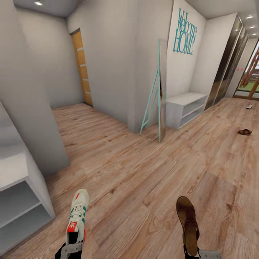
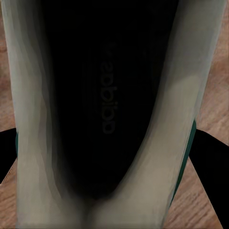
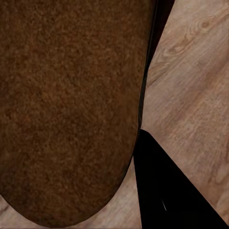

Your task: Pick up the two gym shoes and the two sandals from the corridor floor and place them onto the hallstand (shoe rack) in the corridor, making sure they are on the rack and not on the floor. Arrange them so the two gym shoes are next to each other and the two sandals are next to each other.

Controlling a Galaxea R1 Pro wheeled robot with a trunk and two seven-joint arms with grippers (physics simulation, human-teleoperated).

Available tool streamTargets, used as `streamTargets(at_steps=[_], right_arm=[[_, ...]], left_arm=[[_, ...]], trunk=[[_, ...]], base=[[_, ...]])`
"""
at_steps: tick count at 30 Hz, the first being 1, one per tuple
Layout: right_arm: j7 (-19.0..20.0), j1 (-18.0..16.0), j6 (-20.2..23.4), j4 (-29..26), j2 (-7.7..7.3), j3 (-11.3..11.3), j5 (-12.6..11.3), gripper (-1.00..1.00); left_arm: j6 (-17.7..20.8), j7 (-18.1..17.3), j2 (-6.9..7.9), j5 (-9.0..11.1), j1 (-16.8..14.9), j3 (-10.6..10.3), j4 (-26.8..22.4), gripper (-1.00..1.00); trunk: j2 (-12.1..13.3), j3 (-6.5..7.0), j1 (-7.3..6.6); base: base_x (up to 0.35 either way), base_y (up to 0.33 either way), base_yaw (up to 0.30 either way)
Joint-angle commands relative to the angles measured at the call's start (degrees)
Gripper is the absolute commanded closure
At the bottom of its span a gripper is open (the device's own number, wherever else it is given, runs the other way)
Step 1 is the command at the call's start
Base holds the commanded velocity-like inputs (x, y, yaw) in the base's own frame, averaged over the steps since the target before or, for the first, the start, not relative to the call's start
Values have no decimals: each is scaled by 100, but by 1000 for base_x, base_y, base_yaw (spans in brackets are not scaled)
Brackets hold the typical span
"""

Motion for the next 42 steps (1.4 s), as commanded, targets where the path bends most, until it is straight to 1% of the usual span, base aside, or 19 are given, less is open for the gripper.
streamTargets(at_steps=[1,18,27,31,42], right_arm=[[8,-2,-15,2,1,-25,12,100],[25,-2,-7,1,1,-25,21,100],[18,-2,-8,1,1,-25,19,100],[17,-3,-7,1,1,-25,19,100],[22,-3,0,10,64,-16,25,100]], left_arm=[[-17,-26,-2,11,-5,14,5,100],[-20,-26,-2,11,-5,13,2,100],[-20,-26,-2,11,-5,14,5,100],[-20,-26,-2,11,-5,14,5,100],[-11,-26,-2,11,-5,15,5,100]], trunk=[[-2,-1,-1],[-2,56,-1],[-2,68,-1],[-2,68,-1],[-2,68,-1]], base=[[-1,0,258],[-1,-1,262],[-143,-181,271],[-136,-81,274],[-14,-8,276]])
